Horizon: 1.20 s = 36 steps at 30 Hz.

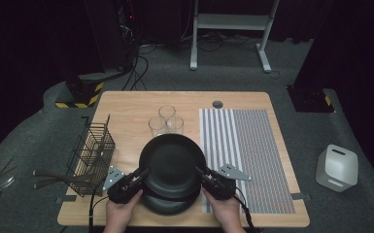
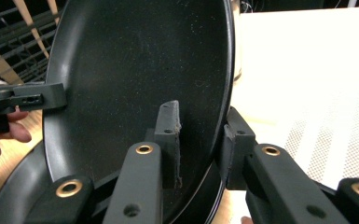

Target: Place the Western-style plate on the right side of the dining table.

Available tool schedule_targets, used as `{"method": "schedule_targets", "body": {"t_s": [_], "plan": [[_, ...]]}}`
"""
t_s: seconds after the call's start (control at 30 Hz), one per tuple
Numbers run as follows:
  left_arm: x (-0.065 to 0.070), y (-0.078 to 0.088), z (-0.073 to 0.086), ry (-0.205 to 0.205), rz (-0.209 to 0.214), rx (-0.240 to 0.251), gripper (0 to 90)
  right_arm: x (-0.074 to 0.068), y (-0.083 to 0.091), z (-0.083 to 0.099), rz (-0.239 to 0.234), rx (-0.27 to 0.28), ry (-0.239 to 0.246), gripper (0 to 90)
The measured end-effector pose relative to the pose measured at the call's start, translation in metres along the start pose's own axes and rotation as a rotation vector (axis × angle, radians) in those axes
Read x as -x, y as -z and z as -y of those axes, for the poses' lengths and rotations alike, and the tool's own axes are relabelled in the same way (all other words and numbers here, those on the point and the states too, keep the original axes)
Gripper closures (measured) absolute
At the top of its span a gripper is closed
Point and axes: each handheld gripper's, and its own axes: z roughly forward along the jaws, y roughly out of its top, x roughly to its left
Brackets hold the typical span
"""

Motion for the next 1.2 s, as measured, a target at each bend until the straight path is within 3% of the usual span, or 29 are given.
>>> {"method": "schedule_targets", "body": {"t_s": [0.53,0.77,1.2], "plan": [[0.020,-0.008,-0.028,-0.018,0.004,0.040,71.9,0.020,0.013,-0.023,-0.049,0.137,-0.037,75.7],[0.027,-0.009,-0.037,-0.040,-0.001,0.052,71.9,0.026,0.018,-0.032,-0.071,0.169,-0.038,76.4],[0.039,-0.020,-0.050,-0.043,0.005,0.060,71.8,0.036,0.028,-0.042,-0.061,0.207,-0.041,76.8]]}}
